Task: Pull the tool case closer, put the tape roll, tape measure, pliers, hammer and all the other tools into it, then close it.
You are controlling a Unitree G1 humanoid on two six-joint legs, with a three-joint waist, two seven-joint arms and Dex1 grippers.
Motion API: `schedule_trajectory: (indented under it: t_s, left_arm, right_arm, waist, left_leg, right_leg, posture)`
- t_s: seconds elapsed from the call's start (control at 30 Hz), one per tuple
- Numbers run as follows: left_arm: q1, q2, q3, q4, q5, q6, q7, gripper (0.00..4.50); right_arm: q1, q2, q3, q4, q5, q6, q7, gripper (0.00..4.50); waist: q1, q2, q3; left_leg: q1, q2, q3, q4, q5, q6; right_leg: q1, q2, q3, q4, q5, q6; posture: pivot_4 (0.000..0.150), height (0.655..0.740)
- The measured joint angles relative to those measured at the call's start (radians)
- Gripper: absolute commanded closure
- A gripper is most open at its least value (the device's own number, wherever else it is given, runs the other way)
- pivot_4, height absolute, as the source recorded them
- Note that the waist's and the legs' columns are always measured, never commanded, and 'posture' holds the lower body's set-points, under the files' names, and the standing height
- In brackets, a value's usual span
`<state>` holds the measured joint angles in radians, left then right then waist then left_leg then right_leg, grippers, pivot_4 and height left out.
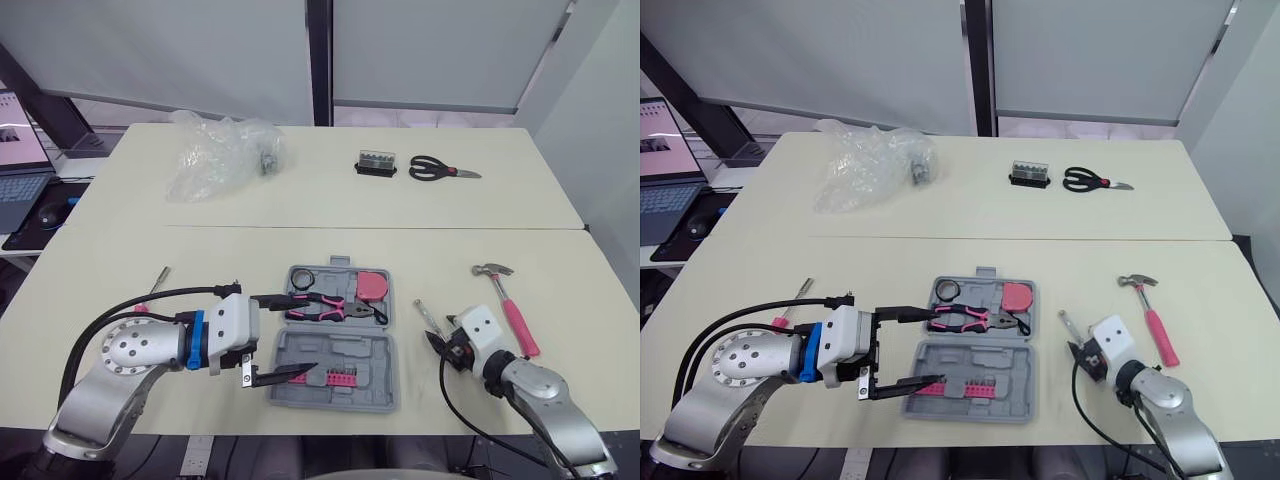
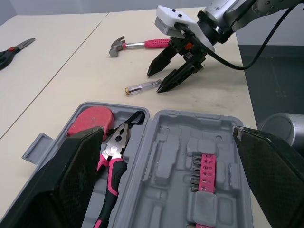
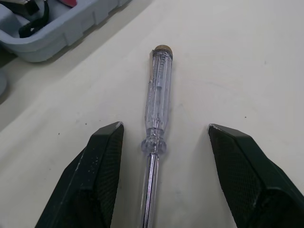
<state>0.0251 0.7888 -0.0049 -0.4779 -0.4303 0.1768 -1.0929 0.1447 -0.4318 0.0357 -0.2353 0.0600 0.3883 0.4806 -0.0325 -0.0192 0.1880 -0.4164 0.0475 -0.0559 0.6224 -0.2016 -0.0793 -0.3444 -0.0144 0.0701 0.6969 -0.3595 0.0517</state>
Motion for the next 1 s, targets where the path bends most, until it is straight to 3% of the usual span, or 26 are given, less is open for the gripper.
schedule_trajectory:
  t_s: [0.37,0.5,0.63,0.87,1.0]
  left_arm:
    - [-0.004,0.001,-0.001,0.000,-0.001,0.014,0.000,0.00]
    - [0.023,0.024,0.022,0.000,-0.010,0.038,-0.001,0.00]
    - [0.067,0.067,0.097,0.014,-0.015,0.032,-0.018,0.00]
    - [0.182,0.144,0.229,0.096,-0.012,0.012,-0.087,0.00]
    - [0.229,0.170,0.274,0.133,0.012,-0.016,-0.120,0.00]
  right_arm:
    - [0.021,0.019,-0.010,-0.005,0.017,-0.007,-0.005,4.19]
    - [0.039,0.006,-0.012,-0.021,0.021,-0.010,0.005,4.21]
    - [0.024,-0.099,-0.010,-0.071,0.019,-0.025,0.079,4.21]
    - [-0.227,-0.306,0.123,-0.280,0.055,0.145,0.306,4.21]
    - [-0.379,-0.346,0.248,-0.333,0.079,0.280,0.411,4.21]
  waist:
    - [0.000,0.000,0.000]
    - [0.000,0.000,0.000]
    - [-0.002,0.000,0.000]
    - [-0.004,0.000,0.000]
    - [0.000,0.000,0.000]
  left_leg:
    - [0.000,0.000,0.000,0.000,0.000,0.000]
    - [0.000,0.000,0.000,0.000,0.000,0.000]
    - [0.000,0.000,0.001,0.000,0.000,0.000]
    - [0.000,0.001,0.000,-0.002,0.000,0.000]
    - [0.000,0.001,0.001,-0.002,0.000,0.000]
  right_leg:
    - [0.000,0.000,0.000,0.000,0.000,0.000]
    - [0.000,0.000,0.000,0.000,0.000,0.000]
    - [-0.001,0.000,0.001,0.000,0.000,0.000]
    - [-0.002,0.001,0.000,0.000,0.000,-0.001]
    - [-0.003,0.000,0.000,0.000,0.000,-0.001]
  posture:
    - [0.150,0.7400]
    - [0.150,0.7400]
    - [0.150,0.7400]
    - [0.150,0.7400]
    - [0.150,0.7400]
